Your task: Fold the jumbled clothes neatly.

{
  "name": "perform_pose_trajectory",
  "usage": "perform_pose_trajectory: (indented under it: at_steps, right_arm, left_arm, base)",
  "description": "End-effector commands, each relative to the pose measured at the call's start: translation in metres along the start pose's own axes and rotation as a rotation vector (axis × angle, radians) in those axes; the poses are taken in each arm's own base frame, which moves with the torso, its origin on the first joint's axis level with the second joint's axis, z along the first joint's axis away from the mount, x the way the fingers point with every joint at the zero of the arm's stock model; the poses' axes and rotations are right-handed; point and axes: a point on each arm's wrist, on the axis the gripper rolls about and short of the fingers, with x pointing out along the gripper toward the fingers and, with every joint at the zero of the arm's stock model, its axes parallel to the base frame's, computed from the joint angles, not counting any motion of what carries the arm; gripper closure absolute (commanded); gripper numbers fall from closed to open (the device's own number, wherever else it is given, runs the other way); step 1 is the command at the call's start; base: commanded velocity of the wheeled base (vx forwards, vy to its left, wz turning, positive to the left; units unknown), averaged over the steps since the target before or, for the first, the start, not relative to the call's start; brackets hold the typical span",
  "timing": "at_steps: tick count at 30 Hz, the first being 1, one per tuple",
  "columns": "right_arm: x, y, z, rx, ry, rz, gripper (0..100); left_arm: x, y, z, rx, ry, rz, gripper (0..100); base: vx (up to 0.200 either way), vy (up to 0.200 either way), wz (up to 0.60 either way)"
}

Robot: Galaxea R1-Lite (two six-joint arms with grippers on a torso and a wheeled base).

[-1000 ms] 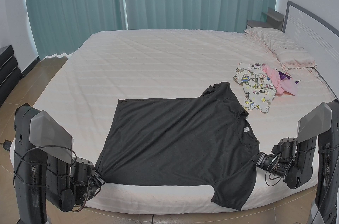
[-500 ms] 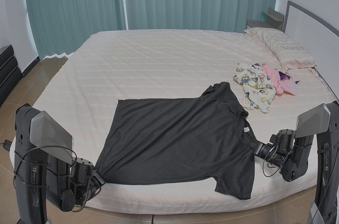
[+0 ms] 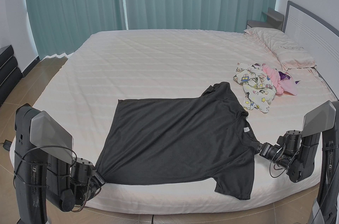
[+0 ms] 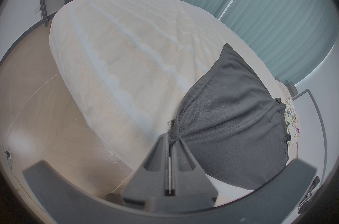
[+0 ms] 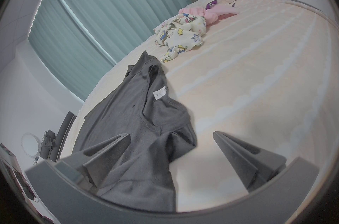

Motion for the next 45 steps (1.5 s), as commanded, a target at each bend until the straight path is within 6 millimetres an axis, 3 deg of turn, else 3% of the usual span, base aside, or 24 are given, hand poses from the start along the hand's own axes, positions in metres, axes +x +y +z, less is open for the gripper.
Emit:
perform_pose_trajectory:
  at_steps: [1,4,11,17,18,19,45]
  right_arm:
    - [-0.020,0.002,0.004,0.026,0.005,-0.001,0]
    - [-0.044,0.011,-0.006,0.044,0.105,0.070,0]
    - [-0.071,0.010,-0.034,0.047,0.289,0.072,0]
    - [-0.077,0.012,-0.044,0.040,0.341,0.064,0]
    - [-0.081,0.011,-0.059,0.015,0.419,0.045,0]
    - [-0.081,0.012,-0.061,0.000,0.426,0.047,0]
    - [-0.084,0.034,-0.098,-0.132,0.534,-0.035,0]
  left_arm:
    - [0.000,0.000,0.000,0.001,0.001,0.001,100]
    - [0.000,0.000,0.000,0.001,0.001,0.001,100]
    - [0.000,0.000,-0.001,0.001,0.001,0.003,100]
    - [0.000,0.000,-0.001,0.001,0.001,0.003,100]
    - [0.000,0.000,-0.001,0.001,0.001,0.003,100]
    - [0.000,0.000,-0.001,0.001,0.001,0.003,100]
    - [0.001,0.001,-0.002,0.006,0.006,0.006,100]
  base:
    - [0.000,0.000,0.00]
    - [0.000,0.000,0.00]
    - [0.000,0.000,0.00]
    - [0.000,0.000,0.00]
    - [0.000,0.000,0.00]
    - [0.000,0.000,0.00]
    - [0.000,0.000,0.00]
